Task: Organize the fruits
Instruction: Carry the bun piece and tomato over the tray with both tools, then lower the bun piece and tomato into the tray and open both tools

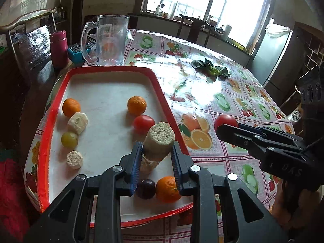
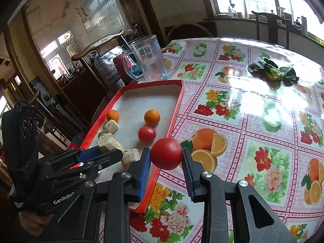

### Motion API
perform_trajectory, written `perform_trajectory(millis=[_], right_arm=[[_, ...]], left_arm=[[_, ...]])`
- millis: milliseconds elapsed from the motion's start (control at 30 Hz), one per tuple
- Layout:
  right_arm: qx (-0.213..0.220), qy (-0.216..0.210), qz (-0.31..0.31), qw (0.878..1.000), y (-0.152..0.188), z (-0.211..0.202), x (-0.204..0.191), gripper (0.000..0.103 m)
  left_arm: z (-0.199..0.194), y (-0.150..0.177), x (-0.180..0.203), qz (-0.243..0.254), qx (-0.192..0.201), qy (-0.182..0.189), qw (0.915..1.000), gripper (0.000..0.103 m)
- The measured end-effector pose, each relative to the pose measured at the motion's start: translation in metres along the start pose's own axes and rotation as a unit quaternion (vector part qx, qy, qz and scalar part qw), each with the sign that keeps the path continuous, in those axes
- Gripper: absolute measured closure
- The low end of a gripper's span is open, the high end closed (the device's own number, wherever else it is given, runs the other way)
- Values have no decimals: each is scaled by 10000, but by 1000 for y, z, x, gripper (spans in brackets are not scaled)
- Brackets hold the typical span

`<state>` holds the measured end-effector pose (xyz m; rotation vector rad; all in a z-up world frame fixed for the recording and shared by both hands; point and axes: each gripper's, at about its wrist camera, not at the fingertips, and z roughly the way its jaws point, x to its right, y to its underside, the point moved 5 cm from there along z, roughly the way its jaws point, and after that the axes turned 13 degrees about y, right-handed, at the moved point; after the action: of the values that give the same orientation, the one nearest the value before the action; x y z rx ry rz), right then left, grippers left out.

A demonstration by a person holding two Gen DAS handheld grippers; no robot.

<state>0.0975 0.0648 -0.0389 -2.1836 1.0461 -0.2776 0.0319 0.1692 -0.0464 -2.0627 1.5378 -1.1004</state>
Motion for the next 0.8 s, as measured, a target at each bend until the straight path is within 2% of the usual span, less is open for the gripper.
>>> perform_trajectory(millis=[567, 800], right_arm=[[-255, -123, -263, 9993, -8, 36, -39, 72], [-361, -87, -328, 9988, -10, 54, -48, 72]], left_arm=[[-20, 13, -48, -467, 92, -119, 9988, 77], [-20, 15, -54, -535, 60, -107, 9985, 77]])
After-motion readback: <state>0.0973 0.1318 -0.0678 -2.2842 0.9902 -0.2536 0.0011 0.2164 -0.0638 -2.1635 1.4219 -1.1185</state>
